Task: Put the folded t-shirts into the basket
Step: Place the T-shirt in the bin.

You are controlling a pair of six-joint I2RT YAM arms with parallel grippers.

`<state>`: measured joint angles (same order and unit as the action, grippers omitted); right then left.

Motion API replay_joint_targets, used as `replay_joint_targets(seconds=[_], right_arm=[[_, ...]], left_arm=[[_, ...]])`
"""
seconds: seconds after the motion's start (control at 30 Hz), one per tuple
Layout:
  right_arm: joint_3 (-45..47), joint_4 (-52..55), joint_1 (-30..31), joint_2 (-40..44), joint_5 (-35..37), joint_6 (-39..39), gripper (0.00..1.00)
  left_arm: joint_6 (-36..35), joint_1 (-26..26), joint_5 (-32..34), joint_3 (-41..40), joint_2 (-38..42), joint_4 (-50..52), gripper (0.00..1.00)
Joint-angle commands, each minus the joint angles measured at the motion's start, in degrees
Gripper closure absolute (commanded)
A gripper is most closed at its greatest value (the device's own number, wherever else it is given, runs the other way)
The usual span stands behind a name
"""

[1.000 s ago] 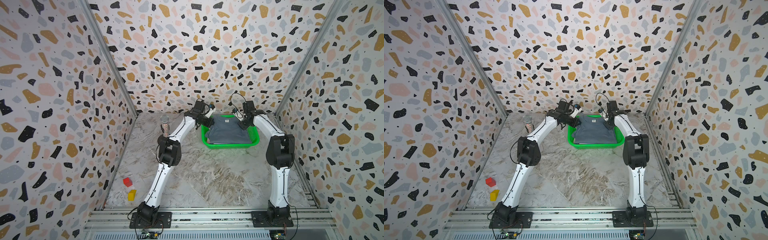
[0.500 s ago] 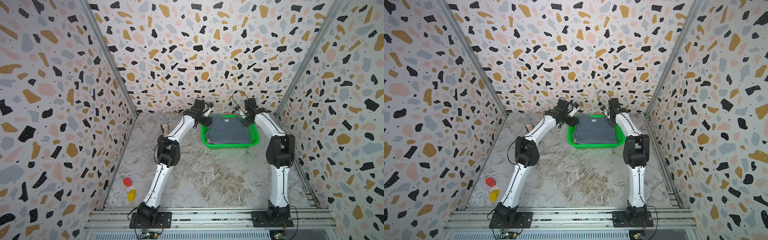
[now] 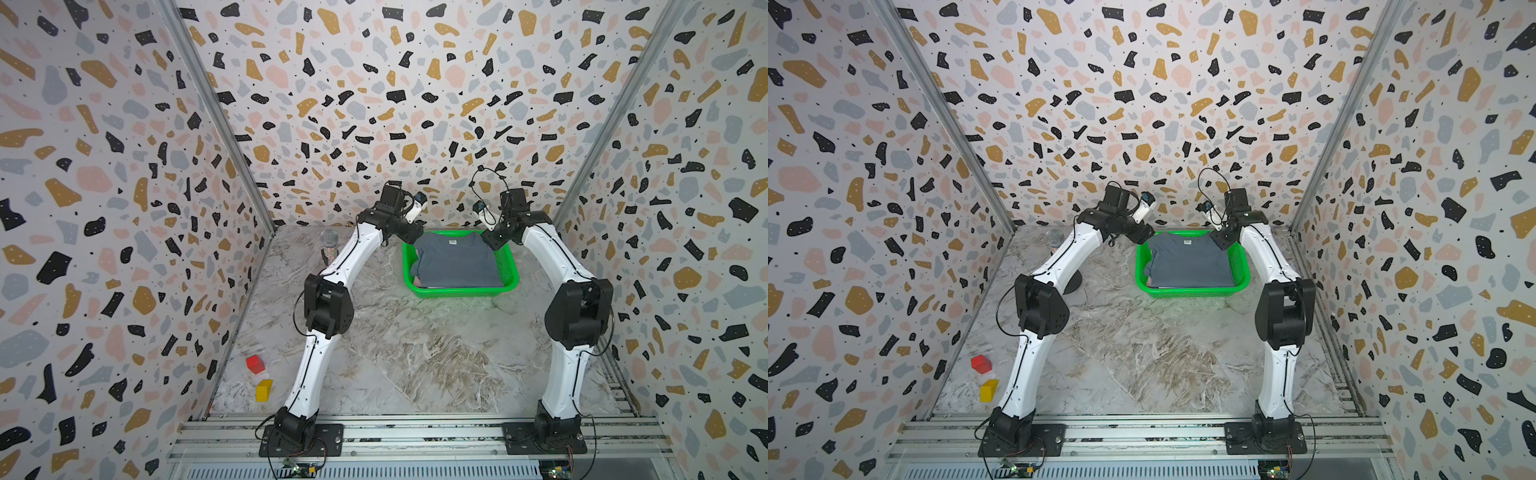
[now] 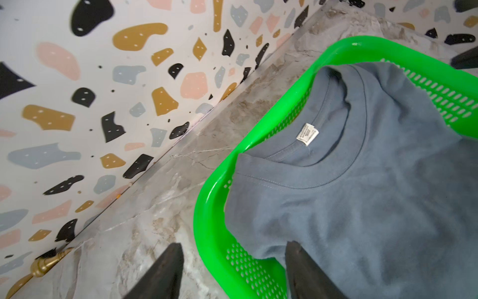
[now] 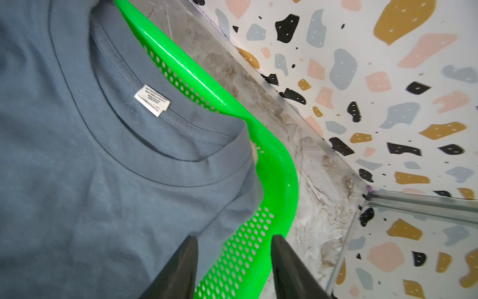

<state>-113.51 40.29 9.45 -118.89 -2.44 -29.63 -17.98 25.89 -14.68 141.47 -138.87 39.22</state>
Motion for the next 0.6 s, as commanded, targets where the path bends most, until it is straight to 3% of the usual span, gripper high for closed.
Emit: replay_joint_targets(seconds=[0.0, 0.33, 0.57], right_arm=[[-2.1, 1.8, -0.1, -4.2, -2.4, 3.2, 0.52], [-6.6, 4.2, -1.3, -13.6, 1.2, 4.6, 0.54], [-9.8, 10.8, -1.9, -14.9, -1.5, 3.0, 0.46]], left_arm=[[-4.6, 1.9, -2.6, 2.6, -3.6, 0.9, 0.40], [-15.7, 4.5, 10.6, 5.1, -11.8, 1.3, 0.44], [-18.9, 4.5, 13.7, 4.3, -11.0, 5.3, 0.36]])
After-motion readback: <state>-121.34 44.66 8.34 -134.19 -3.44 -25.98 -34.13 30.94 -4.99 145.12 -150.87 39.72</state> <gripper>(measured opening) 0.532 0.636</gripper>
